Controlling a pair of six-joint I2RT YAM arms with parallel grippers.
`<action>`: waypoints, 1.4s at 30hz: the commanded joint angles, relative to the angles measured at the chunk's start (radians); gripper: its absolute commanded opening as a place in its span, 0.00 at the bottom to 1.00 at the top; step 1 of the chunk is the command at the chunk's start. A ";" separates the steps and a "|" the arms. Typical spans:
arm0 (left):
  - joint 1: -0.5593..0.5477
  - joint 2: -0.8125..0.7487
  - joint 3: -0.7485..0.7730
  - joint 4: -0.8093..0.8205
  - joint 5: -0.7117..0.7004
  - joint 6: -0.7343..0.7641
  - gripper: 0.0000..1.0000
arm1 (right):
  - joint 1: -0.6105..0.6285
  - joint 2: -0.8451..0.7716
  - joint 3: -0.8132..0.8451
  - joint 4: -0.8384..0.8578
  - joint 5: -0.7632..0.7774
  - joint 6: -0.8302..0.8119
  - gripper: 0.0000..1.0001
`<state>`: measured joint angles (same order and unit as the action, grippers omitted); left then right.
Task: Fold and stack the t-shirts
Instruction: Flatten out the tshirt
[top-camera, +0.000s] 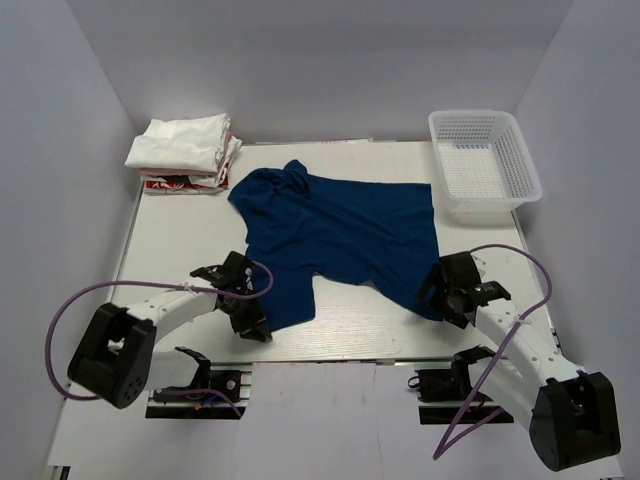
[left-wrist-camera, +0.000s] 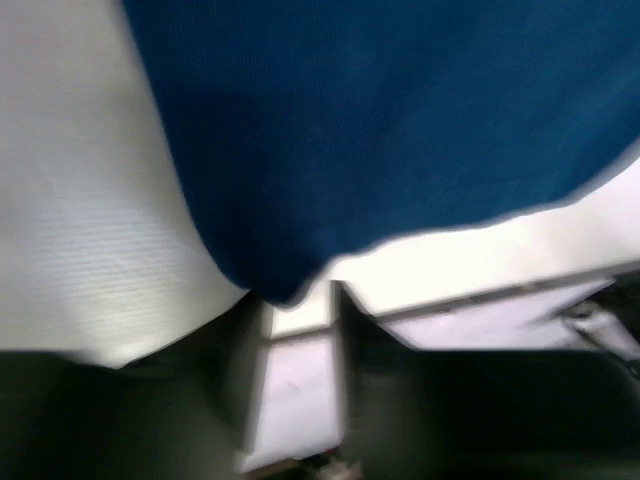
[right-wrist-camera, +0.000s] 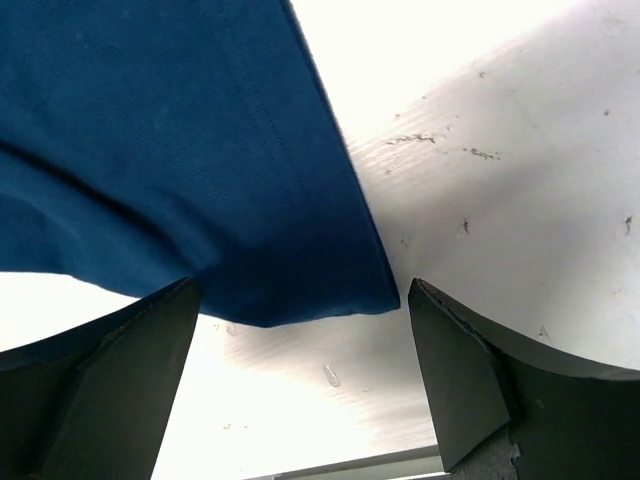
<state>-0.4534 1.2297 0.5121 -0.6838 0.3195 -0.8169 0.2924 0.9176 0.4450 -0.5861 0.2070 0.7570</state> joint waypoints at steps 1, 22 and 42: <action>-0.021 0.085 -0.028 0.004 -0.158 0.005 0.26 | -0.015 -0.014 0.018 -0.034 0.006 0.036 0.90; -0.031 -0.252 0.307 0.042 -0.352 0.068 0.00 | -0.022 -0.017 0.148 0.025 -0.074 -0.024 0.00; -0.022 -0.250 1.254 0.072 -0.640 0.367 0.00 | -0.019 -0.175 1.013 -0.001 0.160 -0.225 0.00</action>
<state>-0.4808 0.9630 1.6321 -0.6056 -0.3016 -0.5541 0.2699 0.7452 1.3056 -0.5816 0.3347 0.6075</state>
